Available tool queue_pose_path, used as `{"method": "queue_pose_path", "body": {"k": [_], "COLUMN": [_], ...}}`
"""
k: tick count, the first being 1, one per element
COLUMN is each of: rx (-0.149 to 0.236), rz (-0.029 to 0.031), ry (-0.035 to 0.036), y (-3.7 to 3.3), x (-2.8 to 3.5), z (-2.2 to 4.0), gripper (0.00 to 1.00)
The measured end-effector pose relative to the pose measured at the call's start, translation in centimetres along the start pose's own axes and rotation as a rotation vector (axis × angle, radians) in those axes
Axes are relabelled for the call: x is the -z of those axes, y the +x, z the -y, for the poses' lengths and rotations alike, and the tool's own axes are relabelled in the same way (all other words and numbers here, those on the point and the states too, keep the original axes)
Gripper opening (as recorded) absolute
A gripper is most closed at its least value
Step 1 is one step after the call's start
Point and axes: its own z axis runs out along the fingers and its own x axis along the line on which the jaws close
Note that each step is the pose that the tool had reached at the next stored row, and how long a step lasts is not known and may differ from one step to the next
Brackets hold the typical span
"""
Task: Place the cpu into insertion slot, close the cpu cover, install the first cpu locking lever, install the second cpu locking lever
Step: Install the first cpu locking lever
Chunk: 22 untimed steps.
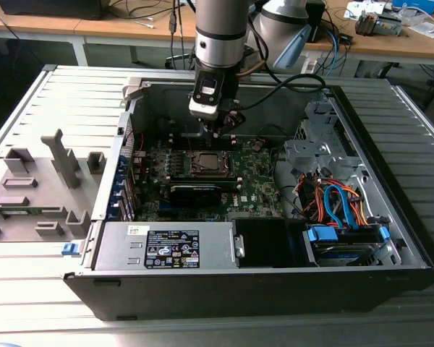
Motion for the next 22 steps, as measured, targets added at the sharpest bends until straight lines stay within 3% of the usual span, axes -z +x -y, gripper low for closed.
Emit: {"method": "queue_pose_path", "body": {"k": [3, 22], "rx": [0.027, 0.108], "rz": [0.0003, 0.0013], "ry": [-0.0004, -0.0019], "y": [0.0, 0.0], "x": [0.0, 0.0], "z": [0.0, 0.0], "gripper": [0.11, 0.11]}}
